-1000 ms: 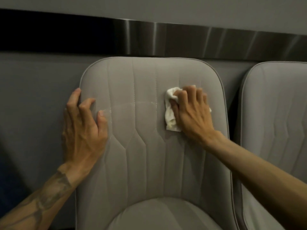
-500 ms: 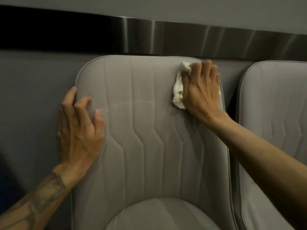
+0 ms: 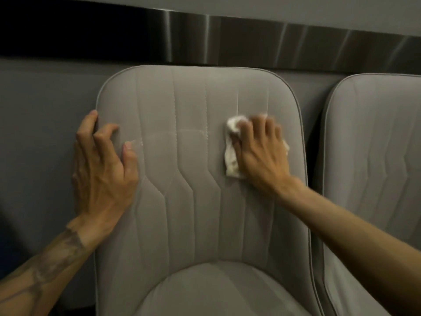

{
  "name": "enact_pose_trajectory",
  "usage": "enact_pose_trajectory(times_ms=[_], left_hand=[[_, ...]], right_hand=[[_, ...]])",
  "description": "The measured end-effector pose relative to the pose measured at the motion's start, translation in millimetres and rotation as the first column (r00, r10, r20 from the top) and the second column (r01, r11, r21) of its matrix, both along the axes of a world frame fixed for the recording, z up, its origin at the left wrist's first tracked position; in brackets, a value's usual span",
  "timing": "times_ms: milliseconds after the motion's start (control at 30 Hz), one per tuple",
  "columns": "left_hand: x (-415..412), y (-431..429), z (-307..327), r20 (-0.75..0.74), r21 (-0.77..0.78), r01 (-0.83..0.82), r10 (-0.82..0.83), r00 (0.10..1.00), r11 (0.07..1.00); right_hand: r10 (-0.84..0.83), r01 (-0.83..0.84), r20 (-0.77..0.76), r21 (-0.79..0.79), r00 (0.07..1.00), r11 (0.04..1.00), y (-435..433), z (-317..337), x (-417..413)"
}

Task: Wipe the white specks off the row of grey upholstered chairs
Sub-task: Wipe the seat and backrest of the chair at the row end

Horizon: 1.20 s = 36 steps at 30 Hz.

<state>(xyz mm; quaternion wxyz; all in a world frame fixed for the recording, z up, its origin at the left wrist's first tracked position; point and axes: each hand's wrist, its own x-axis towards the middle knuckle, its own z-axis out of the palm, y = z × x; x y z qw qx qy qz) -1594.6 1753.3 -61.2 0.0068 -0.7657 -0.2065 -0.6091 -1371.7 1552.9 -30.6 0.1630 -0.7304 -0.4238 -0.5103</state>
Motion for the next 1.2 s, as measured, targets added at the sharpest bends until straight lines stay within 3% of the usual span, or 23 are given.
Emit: enact_pose_trajectory(times_ms=[100,267,333,500,567,633,733,867,967,1100,1200], left_hand=[[0,1,-1,-0.002,0.002,-0.002,0.002,1.000,1.000],[2,4,-3,-0.001,-0.005,-0.011,0.011,1.000,1.000],[2,5,-3,-0.002,-0.007,-0.009,0.008,1.000,1.000],[2,6,-4,-0.001,0.000,-0.019,0.019,1.000,1.000],[2,5,-4,-0.002,-0.002,-0.021,0.021,1.000,1.000],[1,5,-4,-0.005,-0.010,-0.029,0.028,1.000,1.000],[1,3,-4,-0.017,-0.016,-0.026,0.026,1.000,1.000],[1,2,-2,-0.027,-0.032,-0.036,0.035,0.999,0.999],[-1,1,-2,-0.026,-0.035,-0.051,0.050,0.998,0.998],[0,2,-2,-0.017,-0.033,-0.052,0.052,0.999,0.998],[0,3,-3,-0.016,-0.025,-0.042,0.042,0.999,0.999]], right_hand=[[0.020,-0.016,0.034,-0.115,0.999,0.993,-8,-8,2],[-0.065,0.076,-0.055,0.213,0.996,0.974,20,38,12],[-0.047,0.065,-0.080,0.245,0.996,0.967,25,17,2],[0.116,-0.114,0.005,-0.159,0.993,0.981,5,-44,-13],[0.108,-0.107,0.008,-0.101,0.994,0.989,9,-23,-6],[0.061,-0.061,-0.004,0.057,0.998,0.996,20,-3,-1],[0.048,-0.040,-0.039,0.171,0.998,0.984,27,-17,-6],[0.119,-0.119,-0.010,-0.050,0.993,0.992,11,-84,-22],[0.129,-0.124,0.027,-0.142,0.991,0.982,7,-76,-16],[0.049,-0.047,-0.010,0.104,0.999,0.993,22,-28,-3],[0.054,-0.043,-0.079,0.135,0.995,0.990,21,-64,-17]])
